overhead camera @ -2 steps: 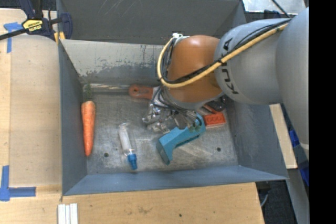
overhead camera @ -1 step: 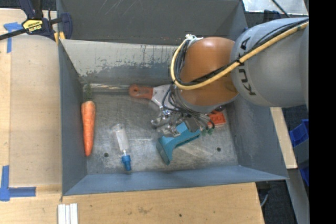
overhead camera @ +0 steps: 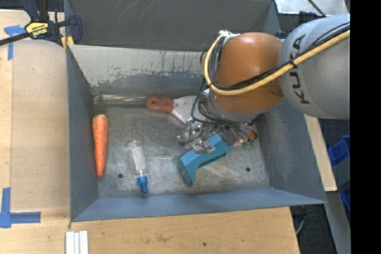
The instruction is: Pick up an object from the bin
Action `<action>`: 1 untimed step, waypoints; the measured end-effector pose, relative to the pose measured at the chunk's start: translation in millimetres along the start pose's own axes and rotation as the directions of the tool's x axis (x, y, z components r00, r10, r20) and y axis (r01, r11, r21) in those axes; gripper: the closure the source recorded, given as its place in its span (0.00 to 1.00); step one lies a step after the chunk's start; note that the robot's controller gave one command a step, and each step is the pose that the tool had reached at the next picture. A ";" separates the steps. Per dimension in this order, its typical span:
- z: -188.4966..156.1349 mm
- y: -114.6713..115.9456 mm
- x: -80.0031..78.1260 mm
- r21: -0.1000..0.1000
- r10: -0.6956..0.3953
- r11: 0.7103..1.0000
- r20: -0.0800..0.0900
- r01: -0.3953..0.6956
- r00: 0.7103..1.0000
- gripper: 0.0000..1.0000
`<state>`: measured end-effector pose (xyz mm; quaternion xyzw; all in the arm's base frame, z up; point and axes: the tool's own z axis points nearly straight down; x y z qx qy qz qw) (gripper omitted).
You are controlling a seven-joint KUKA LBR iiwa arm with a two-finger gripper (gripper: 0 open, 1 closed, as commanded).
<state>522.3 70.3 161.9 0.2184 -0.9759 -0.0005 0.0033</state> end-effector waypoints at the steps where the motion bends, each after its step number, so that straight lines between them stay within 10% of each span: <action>1: -31.6 7.3 4.9 0.006 -0.020 1.000 0.017 0.020 1.000 1.00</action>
Offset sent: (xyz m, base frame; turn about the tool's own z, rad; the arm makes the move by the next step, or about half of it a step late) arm -0.0323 -0.0731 -0.0175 -0.1680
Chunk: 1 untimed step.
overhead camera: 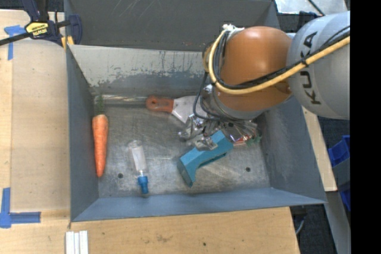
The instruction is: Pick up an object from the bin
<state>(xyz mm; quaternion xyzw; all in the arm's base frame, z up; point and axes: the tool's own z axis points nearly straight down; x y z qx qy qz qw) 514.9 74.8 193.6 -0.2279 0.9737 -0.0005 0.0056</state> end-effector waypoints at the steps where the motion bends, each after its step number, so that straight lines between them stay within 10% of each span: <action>1: 42.1 -49.6 48.1 -0.004 -0.122 0.993 -0.008 0.122 0.993 0.00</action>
Offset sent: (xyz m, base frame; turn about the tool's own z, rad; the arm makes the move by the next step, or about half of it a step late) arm 0.0000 0.0000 0.0000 0.0000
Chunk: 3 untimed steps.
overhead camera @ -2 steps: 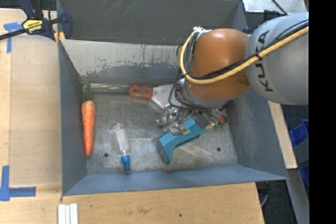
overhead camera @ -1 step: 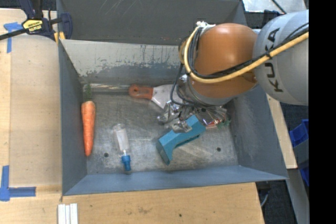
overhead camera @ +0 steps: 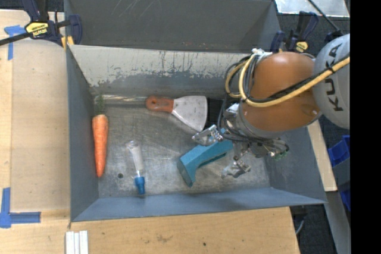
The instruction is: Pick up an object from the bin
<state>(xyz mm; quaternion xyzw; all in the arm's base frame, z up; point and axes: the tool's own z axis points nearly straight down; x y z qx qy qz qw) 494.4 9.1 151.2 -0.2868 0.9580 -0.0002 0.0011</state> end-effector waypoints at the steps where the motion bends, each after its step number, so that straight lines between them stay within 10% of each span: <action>1: 7.3 -9.1 11.1 0.000 -0.023 1.000 -0.002 0.023 1.000 0.00; 2: 63.2 -3.6 -14.0 0.028 -0.141 0.990 0.047 0.140 0.989 1.00; 3: 63.2 -3.6 -14.0 0.028 -0.141 0.990 0.047 0.140 0.989 1.00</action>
Offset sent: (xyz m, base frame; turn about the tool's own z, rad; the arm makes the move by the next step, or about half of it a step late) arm -0.0036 0.0008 -0.0812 -0.1470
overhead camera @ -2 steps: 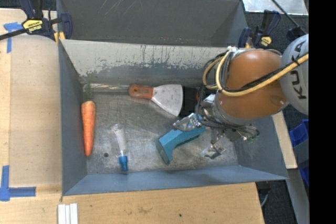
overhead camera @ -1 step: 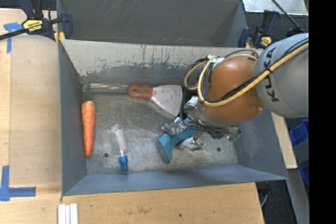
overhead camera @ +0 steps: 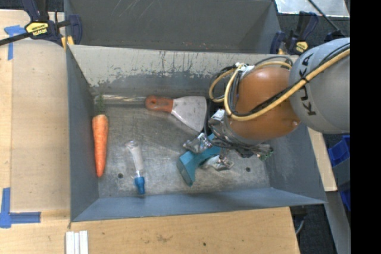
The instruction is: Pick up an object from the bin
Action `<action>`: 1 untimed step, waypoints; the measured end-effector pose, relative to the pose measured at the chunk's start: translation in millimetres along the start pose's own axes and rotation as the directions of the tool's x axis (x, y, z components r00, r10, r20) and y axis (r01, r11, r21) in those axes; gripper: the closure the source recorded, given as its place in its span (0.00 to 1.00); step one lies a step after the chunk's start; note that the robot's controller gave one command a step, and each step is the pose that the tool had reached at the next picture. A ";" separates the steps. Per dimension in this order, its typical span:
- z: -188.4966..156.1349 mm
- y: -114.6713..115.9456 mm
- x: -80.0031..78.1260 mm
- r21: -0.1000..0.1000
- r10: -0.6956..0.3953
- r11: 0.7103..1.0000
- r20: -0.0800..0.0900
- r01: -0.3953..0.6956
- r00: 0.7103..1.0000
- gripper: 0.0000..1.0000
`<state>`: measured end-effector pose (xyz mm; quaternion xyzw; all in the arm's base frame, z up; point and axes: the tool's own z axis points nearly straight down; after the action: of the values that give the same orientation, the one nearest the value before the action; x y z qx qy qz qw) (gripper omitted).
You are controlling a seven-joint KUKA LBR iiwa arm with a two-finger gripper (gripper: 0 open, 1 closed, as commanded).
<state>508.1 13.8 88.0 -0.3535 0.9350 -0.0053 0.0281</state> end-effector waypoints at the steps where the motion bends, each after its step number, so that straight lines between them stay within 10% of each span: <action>1: -2.2 1.6 6.2 -0.008 -0.002 1.000 -0.012 0.002 1.000 1.00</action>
Offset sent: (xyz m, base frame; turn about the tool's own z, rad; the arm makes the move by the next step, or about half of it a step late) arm 0.0000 0.0000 0.0000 0.0000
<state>502.3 10.9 89.8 -0.3545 0.9348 -0.0037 0.0209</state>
